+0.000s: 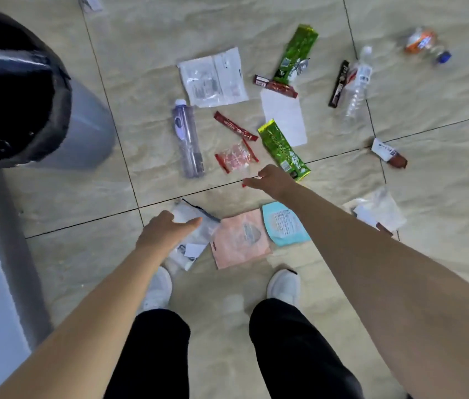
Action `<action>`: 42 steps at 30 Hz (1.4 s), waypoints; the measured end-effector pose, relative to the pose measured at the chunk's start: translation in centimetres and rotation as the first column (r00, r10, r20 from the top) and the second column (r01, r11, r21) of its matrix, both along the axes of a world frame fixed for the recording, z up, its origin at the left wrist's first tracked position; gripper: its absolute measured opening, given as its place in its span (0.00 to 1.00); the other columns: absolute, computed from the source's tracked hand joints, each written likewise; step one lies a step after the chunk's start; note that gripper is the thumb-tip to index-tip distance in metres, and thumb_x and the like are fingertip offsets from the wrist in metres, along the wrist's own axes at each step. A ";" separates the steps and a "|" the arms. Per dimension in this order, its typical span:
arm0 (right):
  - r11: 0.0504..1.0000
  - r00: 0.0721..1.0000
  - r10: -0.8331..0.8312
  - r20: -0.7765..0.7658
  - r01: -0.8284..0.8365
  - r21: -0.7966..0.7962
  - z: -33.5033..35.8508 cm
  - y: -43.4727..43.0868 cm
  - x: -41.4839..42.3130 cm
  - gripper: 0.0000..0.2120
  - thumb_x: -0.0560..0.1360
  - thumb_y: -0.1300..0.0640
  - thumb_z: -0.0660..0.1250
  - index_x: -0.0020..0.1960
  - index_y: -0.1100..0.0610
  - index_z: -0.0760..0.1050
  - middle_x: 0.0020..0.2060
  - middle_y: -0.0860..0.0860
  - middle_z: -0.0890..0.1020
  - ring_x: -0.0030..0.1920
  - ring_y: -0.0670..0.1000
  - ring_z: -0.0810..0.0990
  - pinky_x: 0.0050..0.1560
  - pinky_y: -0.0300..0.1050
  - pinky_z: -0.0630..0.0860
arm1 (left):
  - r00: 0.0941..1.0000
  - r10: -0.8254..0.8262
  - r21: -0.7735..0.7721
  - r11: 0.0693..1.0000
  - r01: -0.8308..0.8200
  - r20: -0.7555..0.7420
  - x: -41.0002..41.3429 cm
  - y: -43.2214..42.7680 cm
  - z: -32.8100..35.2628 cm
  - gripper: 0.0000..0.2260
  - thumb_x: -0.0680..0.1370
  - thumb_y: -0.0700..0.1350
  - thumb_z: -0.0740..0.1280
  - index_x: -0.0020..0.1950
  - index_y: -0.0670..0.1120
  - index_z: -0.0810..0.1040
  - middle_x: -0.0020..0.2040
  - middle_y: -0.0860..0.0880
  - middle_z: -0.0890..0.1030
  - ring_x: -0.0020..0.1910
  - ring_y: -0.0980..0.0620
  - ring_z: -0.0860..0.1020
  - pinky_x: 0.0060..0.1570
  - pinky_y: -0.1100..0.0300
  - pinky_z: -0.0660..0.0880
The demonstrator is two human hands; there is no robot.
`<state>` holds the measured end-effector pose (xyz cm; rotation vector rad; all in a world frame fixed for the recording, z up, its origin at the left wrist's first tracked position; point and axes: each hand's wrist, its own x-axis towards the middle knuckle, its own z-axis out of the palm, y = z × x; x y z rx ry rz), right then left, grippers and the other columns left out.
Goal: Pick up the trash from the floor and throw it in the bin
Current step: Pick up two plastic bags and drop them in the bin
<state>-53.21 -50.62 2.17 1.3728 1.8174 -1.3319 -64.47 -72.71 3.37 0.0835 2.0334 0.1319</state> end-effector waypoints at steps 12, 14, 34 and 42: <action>0.829 0.755 -0.558 0.345 0.495 0.260 -17.4 -0.4 16.5 0.42 0.69 0.39 0.70 0.70 0.65 0.60 0.67 0.61 0.71 0.67 0.60 0.71 0.65 0.52 0.68 | 0.963 -0.253 -0.195 0.953 0.232 -0.090 5.0 -1.6 -16.9 0.45 0.66 0.63 0.73 0.72 0.37 0.62 0.69 0.38 0.70 0.70 0.39 0.68 0.63 0.49 0.68; 0.728 0.643 -0.685 0.342 0.605 0.321 -18.9 -0.9 17.8 0.43 0.68 0.39 0.71 0.69 0.65 0.59 0.66 0.61 0.70 0.66 0.61 0.71 0.65 0.52 0.69 | 0.960 -0.259 -0.229 0.946 0.231 -0.104 4.6 -2.1 -18.5 0.47 0.66 0.61 0.74 0.74 0.37 0.58 0.70 0.36 0.68 0.71 0.38 0.67 0.64 0.47 0.67; 0.187 0.179 -0.977 0.113 0.981 0.060 -21.9 -3.3 16.4 0.18 0.74 0.59 0.66 0.63 0.62 0.74 0.51 0.59 0.82 0.41 0.52 0.79 0.37 0.40 0.75 | 0.985 -0.049 -0.070 0.997 0.038 -0.165 2.1 -4.2 -24.6 0.21 0.70 0.52 0.74 0.55 0.38 0.81 0.54 0.36 0.83 0.48 0.40 0.79 0.46 0.54 0.71; -0.113 -0.107 -0.991 0.083 0.991 -0.075 -19.6 -2.9 14.2 0.17 0.72 0.61 0.70 0.60 0.61 0.74 0.34 0.54 0.78 0.29 0.51 0.75 0.16 0.32 0.70 | 0.997 0.001 0.221 0.975 0.016 -0.076 0.1 -4.2 -19.2 0.14 0.68 0.44 0.77 0.28 0.47 0.73 0.23 0.52 0.74 0.29 0.48 0.72 0.27 0.63 0.67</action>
